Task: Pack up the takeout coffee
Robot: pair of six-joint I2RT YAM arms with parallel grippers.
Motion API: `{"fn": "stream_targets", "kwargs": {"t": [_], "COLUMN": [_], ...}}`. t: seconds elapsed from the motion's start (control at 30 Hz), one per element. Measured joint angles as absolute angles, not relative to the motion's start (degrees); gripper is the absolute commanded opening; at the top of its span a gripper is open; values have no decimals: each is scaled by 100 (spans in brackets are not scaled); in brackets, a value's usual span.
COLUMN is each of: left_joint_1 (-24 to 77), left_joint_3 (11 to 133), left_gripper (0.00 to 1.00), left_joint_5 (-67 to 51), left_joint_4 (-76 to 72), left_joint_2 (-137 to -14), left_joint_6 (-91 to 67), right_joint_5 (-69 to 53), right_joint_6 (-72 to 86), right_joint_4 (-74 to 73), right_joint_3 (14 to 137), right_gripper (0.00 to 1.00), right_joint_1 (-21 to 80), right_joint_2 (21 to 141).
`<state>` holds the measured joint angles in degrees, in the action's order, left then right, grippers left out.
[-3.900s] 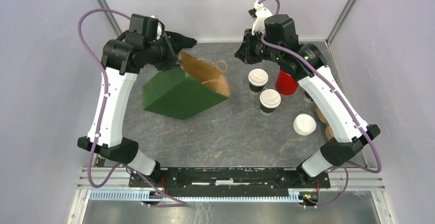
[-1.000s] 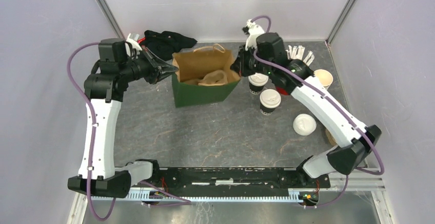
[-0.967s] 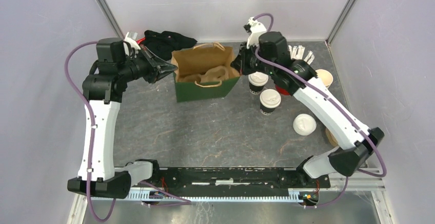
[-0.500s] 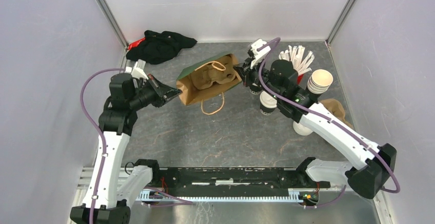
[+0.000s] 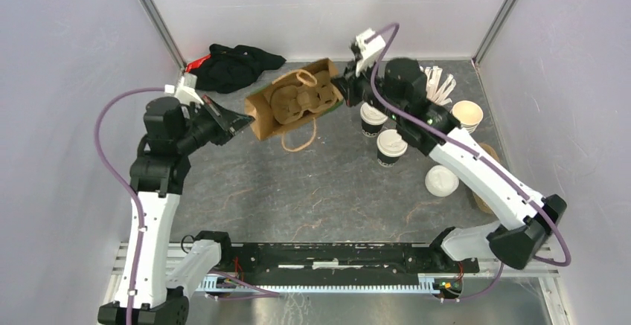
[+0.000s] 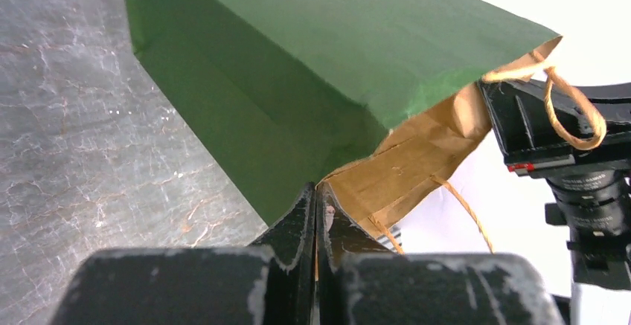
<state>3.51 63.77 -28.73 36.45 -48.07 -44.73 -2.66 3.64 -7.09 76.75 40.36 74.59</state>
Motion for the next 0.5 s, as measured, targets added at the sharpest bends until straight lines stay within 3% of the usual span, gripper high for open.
{"fn": "stream_targets", "kwargs": {"t": [0.2, 0.23, 0.27, 0.33, 0.43, 0.5], "left_joint_1": [351, 351, 351, 349, 309, 283], "left_joint_3": [7988, 8042, 8020, 7756, 7192, 7142], "left_gripper": [2, 6, 12, 21, 55, 69], "left_joint_5": [-2296, -2257, -2193, -2062, -1813, -1741], "left_joint_4": [4716, 4838, 4974, 5087, 5144, 5229], "left_joint_2": [-5583, -5684, -5817, -6062, -6598, -6997], "left_joint_6": [-4880, -4910, -4930, -4934, -4934, -4904], "right_joint_5": [54, 113, 163, 279, 342, 340], "right_joint_6": [1339, 1487, 1588, 1728, 1800, 1828], "right_joint_4": [-2552, -2729, -2875, -3002, -3354, -3573], "right_joint_3": [10272, 10379, 10339, 9994, 9623, 9690], "right_gripper": [0, 5, 17, 27, 53, 69], "right_joint_1": [4040, 4038, 4040, 4038, 4007, 4001], "right_joint_2": [8604, 8720, 8790, 8895, 9288, 9701]}}
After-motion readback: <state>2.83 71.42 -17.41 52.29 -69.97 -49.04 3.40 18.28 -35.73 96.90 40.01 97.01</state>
